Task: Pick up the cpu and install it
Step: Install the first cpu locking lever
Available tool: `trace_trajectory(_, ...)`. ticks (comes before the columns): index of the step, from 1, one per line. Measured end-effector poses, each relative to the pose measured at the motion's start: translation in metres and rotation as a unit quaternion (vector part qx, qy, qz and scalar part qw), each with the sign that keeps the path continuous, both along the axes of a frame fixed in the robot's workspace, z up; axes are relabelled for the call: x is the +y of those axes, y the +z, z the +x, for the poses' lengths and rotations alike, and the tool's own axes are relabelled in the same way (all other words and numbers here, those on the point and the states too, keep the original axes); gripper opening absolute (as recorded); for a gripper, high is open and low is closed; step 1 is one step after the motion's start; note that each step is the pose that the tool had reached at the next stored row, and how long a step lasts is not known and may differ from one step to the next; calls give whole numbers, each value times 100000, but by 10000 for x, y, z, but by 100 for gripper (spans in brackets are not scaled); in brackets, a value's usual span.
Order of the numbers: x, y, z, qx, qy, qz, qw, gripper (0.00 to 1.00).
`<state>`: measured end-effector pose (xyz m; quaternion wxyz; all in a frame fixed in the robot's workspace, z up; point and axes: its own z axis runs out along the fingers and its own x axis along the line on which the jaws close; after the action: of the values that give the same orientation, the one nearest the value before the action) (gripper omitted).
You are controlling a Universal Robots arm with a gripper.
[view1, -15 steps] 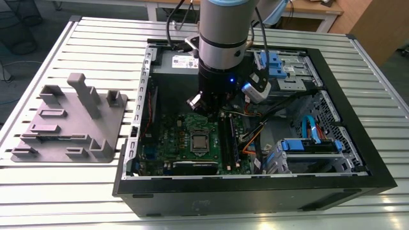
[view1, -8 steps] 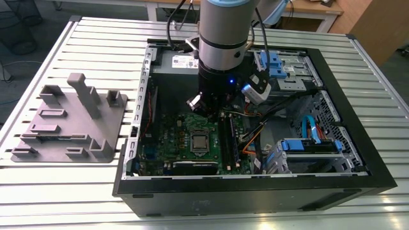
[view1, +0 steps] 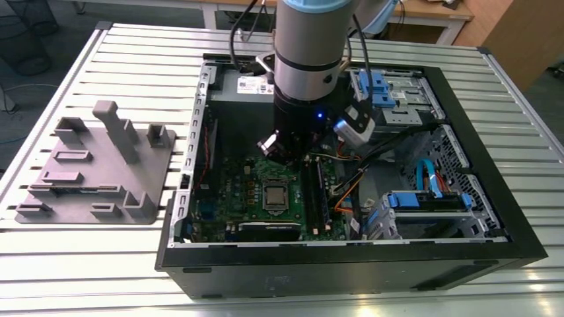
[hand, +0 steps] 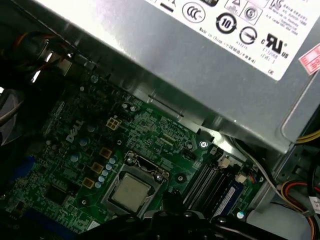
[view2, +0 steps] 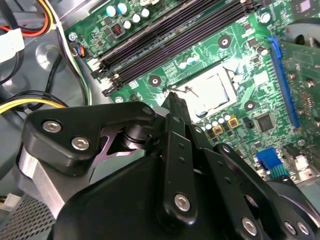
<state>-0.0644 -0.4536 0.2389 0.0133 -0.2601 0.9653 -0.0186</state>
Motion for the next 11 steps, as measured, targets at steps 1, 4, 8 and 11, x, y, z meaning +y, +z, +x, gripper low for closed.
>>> trace_trajectory(1,-10,-1,0,-1,-8,6,100000,11)
trace_trajectory(4,-24,-9,2,-6,-105,12,100000,11)
trace_trajectory(8,-37,-29,7,0,-384,-2,99999,11)
trace_trajectory(11,-62,-46,7,1,-741,-14,99997,11)
